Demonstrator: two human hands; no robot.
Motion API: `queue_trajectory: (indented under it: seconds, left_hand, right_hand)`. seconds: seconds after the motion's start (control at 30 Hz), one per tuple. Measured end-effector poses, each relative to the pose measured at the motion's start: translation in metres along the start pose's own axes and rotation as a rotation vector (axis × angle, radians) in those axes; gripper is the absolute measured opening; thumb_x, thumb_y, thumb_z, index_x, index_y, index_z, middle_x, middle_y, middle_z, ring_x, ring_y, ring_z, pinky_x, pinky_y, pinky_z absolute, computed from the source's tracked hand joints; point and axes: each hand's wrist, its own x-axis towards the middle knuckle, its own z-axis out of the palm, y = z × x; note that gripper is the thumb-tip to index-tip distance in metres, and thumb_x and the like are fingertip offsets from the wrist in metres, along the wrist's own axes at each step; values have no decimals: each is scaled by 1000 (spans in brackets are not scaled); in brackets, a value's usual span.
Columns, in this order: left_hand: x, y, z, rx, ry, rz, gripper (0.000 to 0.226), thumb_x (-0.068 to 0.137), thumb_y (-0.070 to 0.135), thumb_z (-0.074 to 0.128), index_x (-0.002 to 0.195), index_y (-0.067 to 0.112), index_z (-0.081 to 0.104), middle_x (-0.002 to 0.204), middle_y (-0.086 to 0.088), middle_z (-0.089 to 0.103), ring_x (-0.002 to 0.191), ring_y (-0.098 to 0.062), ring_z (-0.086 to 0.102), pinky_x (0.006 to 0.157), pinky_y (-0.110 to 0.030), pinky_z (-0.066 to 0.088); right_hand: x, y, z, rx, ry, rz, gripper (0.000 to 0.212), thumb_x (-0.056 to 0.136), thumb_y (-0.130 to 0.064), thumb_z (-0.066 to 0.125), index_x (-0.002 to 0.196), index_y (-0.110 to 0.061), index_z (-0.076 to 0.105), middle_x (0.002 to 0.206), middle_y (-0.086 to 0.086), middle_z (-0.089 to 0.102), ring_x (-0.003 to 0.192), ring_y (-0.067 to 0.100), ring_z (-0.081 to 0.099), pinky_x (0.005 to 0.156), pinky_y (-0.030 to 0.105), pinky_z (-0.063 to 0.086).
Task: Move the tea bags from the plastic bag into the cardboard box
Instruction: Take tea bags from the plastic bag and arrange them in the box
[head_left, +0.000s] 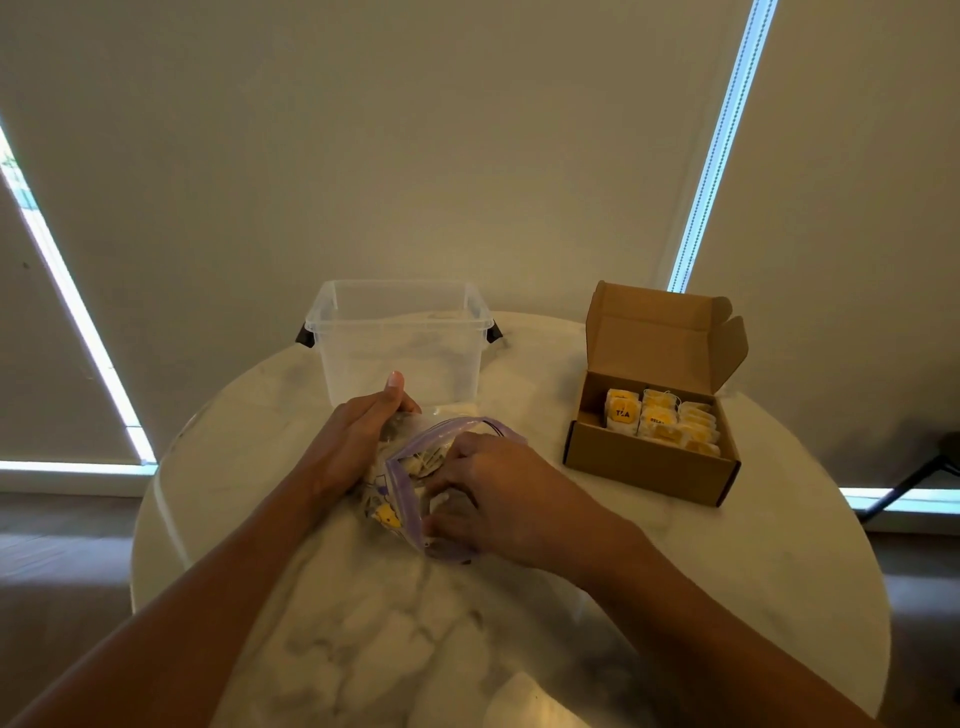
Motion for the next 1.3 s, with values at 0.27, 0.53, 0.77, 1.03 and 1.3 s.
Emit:
queue_trajectory:
  seconds: [0.27,0.53,0.77,1.03,1.3]
  left_hand:
    - [-1,1,0,-1,-5,5,74,110,74,33,88,18,77,94,-4,80,92,-20,71,97,-45,53]
    - [-2,1,0,-7,-13,2,76,109,76,33,91,17,77,94,-5,80,95,-26,74,98,-47,54]
    - [-1,2,1,20,-14,9,76,111,74,30,87,19,77,89,-2,79,87,-16,69,92,-43,51]
    - [1,1,2,13,-1,3,77,107,76,31,92,18,79,93,-2,81,95,-22,73,97,-43,53]
    - [0,0,1,-6,2,-15,78,106,78,34,94,17,80,95,-5,82,98,-30,75,103,-51,55]
  right_hand:
    - [-11,8,-25,331,83,51,18,94,-32,79,111,-28,82,107,-13,74,97,4,68,86,26,60]
    - [-20,11,-48,776,271,51,18,86,-26,86,102,-19,83,101,3,79,98,30,72,81,47,64]
    - [-24,16,-61,1002,493,3,16,88,-10,78,104,-7,77,103,10,79,92,27,70,74,24,57]
    - [-38,37,-71,935,398,60,15,94,3,71,108,-3,72,107,5,76,110,24,71,91,32,59]
    - [-37,46,-71,929,415,191,25,94,6,69,115,-8,69,113,3,77,104,18,71,90,29,59]
